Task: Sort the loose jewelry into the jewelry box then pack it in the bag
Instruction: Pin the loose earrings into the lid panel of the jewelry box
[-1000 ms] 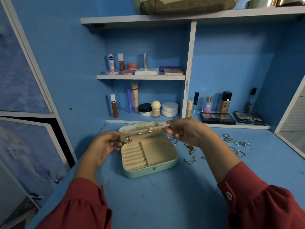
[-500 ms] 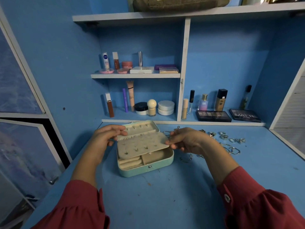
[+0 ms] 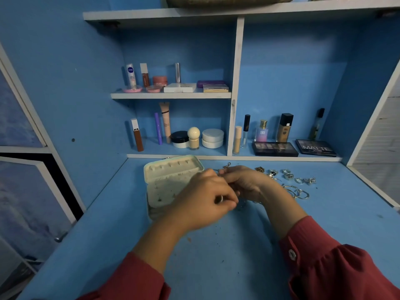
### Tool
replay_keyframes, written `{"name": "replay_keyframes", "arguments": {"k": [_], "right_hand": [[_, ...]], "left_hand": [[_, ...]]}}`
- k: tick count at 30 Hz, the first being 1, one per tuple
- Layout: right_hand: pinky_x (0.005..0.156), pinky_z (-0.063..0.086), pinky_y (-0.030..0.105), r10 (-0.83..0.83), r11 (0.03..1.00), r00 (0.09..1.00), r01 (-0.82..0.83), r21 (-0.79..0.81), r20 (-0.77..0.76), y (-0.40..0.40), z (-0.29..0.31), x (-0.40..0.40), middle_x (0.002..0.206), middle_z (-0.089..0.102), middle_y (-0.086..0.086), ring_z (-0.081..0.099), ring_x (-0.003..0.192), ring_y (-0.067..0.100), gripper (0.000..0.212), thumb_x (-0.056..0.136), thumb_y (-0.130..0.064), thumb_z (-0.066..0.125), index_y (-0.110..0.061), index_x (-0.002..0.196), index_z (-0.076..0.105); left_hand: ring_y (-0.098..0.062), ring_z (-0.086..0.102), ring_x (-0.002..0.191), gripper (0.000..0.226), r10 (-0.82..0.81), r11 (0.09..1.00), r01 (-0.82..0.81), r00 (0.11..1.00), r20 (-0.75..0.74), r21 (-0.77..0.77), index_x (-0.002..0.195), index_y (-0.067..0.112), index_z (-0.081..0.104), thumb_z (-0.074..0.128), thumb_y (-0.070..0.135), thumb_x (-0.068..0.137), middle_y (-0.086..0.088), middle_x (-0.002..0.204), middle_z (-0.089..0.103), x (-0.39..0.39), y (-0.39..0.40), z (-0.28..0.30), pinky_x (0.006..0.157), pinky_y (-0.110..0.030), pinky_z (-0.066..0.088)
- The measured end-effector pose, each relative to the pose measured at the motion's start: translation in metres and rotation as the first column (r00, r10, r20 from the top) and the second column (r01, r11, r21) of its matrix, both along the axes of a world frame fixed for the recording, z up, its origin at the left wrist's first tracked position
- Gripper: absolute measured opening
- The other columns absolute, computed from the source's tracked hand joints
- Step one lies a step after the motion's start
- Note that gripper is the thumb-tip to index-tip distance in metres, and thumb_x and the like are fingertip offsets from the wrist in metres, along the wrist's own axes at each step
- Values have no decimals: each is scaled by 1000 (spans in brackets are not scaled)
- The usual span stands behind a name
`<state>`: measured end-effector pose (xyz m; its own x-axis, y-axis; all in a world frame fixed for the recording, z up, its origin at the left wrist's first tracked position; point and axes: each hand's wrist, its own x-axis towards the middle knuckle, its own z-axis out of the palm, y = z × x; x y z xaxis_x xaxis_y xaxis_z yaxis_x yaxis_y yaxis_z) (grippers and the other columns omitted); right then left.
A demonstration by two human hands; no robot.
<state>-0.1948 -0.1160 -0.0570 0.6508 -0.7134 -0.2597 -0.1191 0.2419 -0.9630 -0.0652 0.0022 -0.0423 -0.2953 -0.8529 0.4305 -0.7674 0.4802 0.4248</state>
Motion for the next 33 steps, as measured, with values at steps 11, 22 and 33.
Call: {"name": "replay_keyframes", "arguments": {"k": [11, 22, 33], "right_hand": [[38, 28, 18, -35, 999, 999, 35, 16, 17, 0, -2, 0, 59, 45, 1, 38, 47, 10, 21, 85, 6, 57, -13, 85, 50], [57, 33, 27, -31, 999, 999, 30, 38, 23, -8, -10, -1, 67, 50, 3, 45, 59, 14, 22, 83, 3, 64, -13, 91, 53], [65, 43, 27, -41, 998, 998, 39, 58, 37, -8, -9, 0, 70, 54, 4, 51, 66, 16, 20, 82, 4, 64, -12, 91, 56]], "left_hand": [[-17, 56, 77, 13, 286, 937, -151, 849, 445, -316, 66, 27, 73, 82, 37, 67, 9, 68, 61, -34, -9, -38, 70, -30, 47], [-17, 55, 79, 25, 381, 911, -241, 804, 456, -336, 65, 24, 69, 87, 30, 49, 8, 70, 59, -44, -12, -46, 80, -30, 29], [-18, 57, 76, 16, 439, 865, -259, 805, 399, -430, 68, 20, 64, 78, 25, 61, 3, 70, 60, -47, -16, -54, 78, -32, 30]]}}
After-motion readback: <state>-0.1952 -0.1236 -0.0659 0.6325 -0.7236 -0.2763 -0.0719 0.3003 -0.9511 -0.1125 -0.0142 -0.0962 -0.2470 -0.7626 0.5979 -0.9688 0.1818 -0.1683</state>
